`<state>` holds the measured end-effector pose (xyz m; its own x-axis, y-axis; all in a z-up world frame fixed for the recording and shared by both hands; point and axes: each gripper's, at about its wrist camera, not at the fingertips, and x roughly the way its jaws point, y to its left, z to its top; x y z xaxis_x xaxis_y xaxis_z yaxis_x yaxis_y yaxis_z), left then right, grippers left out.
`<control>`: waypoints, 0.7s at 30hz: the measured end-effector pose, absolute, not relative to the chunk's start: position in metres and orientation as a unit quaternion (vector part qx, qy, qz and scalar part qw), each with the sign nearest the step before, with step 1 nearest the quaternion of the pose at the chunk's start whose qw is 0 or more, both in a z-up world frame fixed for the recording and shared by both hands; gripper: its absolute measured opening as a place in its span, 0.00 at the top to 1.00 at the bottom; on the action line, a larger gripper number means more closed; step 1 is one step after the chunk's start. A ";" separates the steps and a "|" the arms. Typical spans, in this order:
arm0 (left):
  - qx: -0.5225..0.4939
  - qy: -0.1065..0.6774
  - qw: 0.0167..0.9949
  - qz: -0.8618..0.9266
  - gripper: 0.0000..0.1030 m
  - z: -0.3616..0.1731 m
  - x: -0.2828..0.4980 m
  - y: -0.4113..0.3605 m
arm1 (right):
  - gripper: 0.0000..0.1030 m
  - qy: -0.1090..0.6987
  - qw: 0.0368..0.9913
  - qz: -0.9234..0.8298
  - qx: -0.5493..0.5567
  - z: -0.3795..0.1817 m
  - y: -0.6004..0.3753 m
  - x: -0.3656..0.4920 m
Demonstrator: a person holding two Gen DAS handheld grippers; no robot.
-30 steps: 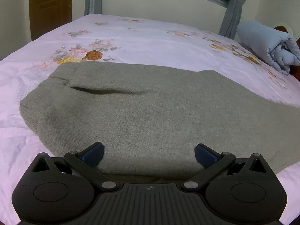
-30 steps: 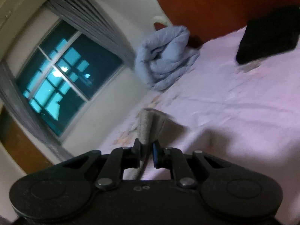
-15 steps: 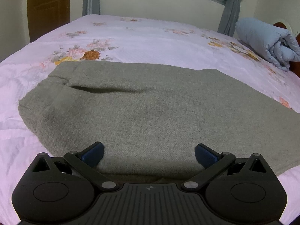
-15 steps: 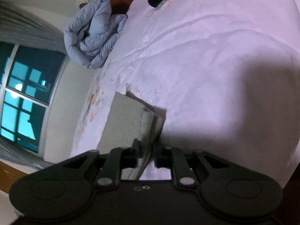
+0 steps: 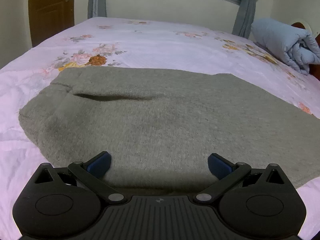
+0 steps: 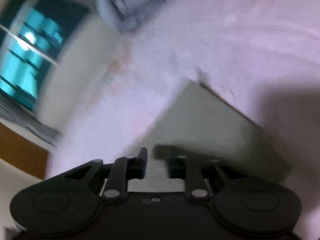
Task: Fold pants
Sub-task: 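Open the right tool and lift it away from the pants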
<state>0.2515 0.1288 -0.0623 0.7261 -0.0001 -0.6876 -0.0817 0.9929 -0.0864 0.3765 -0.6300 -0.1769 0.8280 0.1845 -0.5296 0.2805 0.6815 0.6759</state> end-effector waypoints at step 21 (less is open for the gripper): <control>-0.215 0.314 0.914 0.141 0.00 -0.052 0.200 0.262 | 0.45 0.404 0.799 0.371 0.246 -0.112 -0.290 0.539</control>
